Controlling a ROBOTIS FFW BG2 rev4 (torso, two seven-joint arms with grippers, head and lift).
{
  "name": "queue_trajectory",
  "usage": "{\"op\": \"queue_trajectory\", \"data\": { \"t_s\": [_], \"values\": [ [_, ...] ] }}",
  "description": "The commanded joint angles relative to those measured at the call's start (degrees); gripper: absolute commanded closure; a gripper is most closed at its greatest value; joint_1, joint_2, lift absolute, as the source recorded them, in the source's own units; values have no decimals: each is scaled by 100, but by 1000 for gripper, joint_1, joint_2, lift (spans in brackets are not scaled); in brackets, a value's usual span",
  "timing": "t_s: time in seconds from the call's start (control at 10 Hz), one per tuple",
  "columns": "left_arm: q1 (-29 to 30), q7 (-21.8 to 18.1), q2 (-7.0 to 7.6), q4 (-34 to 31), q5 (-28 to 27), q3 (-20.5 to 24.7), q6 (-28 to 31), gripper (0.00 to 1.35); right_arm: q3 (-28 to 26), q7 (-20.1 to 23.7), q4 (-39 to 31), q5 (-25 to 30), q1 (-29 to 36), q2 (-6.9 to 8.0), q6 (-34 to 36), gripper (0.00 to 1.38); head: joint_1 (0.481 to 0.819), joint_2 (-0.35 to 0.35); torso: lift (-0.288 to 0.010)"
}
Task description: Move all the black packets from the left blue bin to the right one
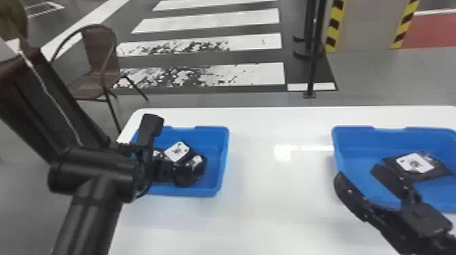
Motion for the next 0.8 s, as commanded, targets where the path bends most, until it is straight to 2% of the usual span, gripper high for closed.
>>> {"op": "queue_trajectory", "data": {
  "t_s": [0.0,0.2,0.3,0.5,0.7],
  "values": [
    [314,-20,-41,-674,-4,258,-61,1164,-8,1,-31,-10,6,0,0,170,695,184,-140],
    [905,-29,-120,-1813,179,566,-19,1164,-8,36,-88,-135,6,0,0,171,695,189,-140],
    [1130,-20,-147,-2066,510,601,-314,1164,4,89,-116,-238,-8,0,42,171,695,193,-140],
    [1566,41,-279,-2347,1116,555,-1228,1164,61,203,-130,-375,-148,0,169,171,695,167,-140],
    [1791,147,-358,-2347,1641,155,-2001,1164,232,256,-130,-524,-275,0,281,171,695,118,-140]
  ]
}}
